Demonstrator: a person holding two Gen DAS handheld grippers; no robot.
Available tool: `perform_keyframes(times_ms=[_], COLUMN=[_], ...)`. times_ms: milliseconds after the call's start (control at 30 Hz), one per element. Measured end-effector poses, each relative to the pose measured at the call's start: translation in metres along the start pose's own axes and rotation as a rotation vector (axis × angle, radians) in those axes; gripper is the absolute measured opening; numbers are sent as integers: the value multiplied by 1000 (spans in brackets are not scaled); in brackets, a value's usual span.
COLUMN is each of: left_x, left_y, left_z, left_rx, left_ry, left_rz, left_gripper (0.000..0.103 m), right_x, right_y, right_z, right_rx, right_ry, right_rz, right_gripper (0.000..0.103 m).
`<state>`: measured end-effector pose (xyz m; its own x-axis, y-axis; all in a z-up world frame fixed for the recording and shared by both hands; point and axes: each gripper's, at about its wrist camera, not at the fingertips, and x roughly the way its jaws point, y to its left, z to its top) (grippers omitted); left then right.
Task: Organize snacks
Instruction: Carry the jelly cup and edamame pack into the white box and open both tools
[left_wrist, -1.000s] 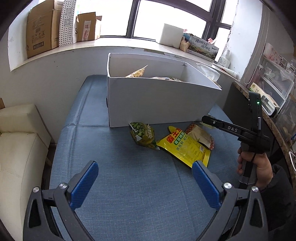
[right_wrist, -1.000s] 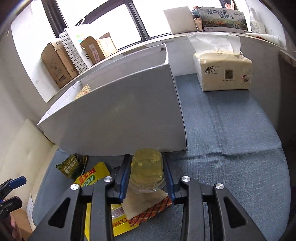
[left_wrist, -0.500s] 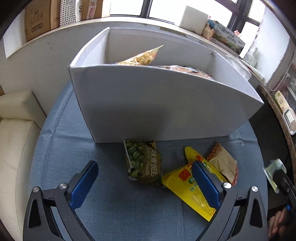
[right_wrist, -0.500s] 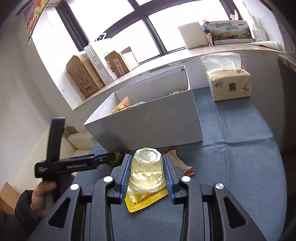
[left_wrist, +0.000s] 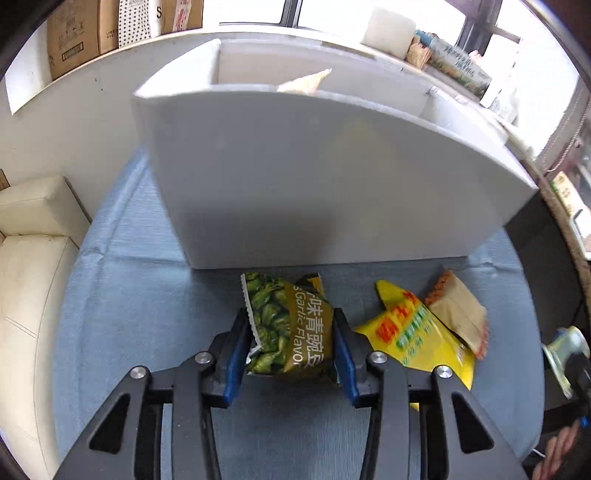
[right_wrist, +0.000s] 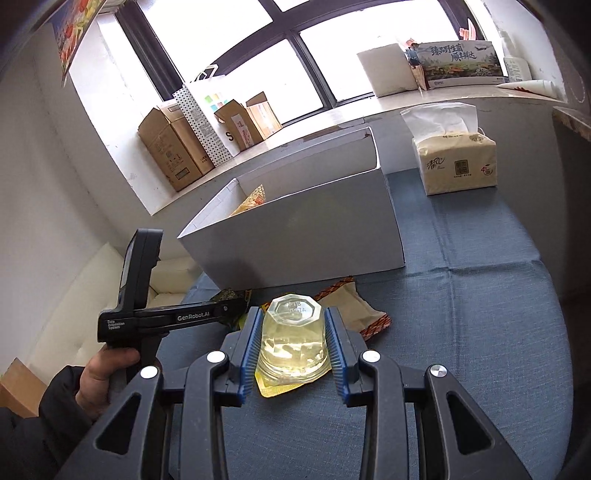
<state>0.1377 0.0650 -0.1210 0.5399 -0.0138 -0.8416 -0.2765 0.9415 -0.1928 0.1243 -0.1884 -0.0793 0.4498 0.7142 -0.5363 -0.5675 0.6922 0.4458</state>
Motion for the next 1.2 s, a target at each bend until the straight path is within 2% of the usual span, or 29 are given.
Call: perform_keyframes(times_ms=[233,367,500,600,667,800,867,967,1000,1033,1067,1100,1133,1200], left_x=[-80,-122,-149,-154,-149,-120,-105,-80,-74,-68,-64,-63,-62,-64], left_y=[-2,-6,-19,-24,-29,-38,-40,-39,-39,-39,-38,-37,-36,-34], left_z=[-7,15,46,74,96,134,145,154,154,155,154,152,150,146], left_rx=[45,59,70,66,86,104,122,126,136,147,156,163,177,196], left_ry=[-118,-186,-221,-216,-232,-228,-233,-193,-188,-181,-177,-183,-198,-207], left_rz=[-73,-109,-109,-129,-96,-70,-40,-7,-5,6,30,51,61,61], left_gripper=[46,46,46,46,46,47,47,48,57,67,94,103,103,103], right_x=[0,1,1,5,11,33,49,72,80,87,93,94,91,82], right_y=[16,30,36,36,36,32,27,17,11,5,0,-5,-10,-19], right_z=[5,24,59,90,112,152,165,175,178,180,180,179,178,177], right_rx=[-15,-53,-84,-86,-97,-102,-105,-126,-114,-99,-89,-76,-57,-14], right_ry=[-8,-20,-51,-72,-86,-87,-66,-44,-23,-3,13,12,-11,-57], right_rz=[48,52,61,47,32,8,-20,-86,-96,-93,-98,-122,-141,-134], right_gripper=[37,37,37,37,37,37,37,37,39,46,56,83,93,93])
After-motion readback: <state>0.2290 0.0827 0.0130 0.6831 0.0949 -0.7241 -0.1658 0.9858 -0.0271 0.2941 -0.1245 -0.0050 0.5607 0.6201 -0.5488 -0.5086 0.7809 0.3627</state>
